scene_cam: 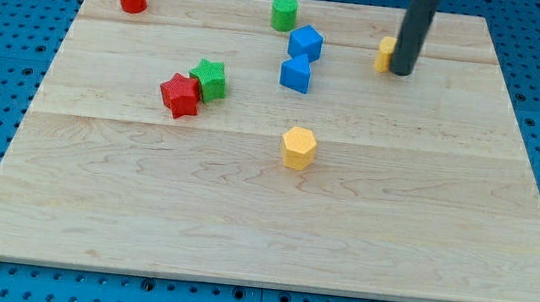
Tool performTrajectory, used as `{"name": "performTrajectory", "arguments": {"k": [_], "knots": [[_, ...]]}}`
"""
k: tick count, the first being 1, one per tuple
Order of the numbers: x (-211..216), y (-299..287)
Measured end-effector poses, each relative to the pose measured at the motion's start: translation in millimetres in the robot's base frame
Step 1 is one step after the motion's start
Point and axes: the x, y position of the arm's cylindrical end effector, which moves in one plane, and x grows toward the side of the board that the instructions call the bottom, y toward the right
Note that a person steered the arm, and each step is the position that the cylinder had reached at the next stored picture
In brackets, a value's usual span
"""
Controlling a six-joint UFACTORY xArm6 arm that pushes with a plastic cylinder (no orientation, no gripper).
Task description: Move the hexagon to the right of the green circle
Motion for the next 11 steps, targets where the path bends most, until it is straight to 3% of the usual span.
{"name": "performTrajectory", "arguments": {"k": [1, 2, 3, 4, 5, 6, 7, 8, 11], "knots": [[-28.6, 2.6], [13.1, 15.1], [-6.3, -29.6], [-44.3, -35.3], [-33.3, -41.0], [-49.2, -86.6], [-74.1, -89.3], [-74.2, -61.5], [-74.4, -63.1]]}}
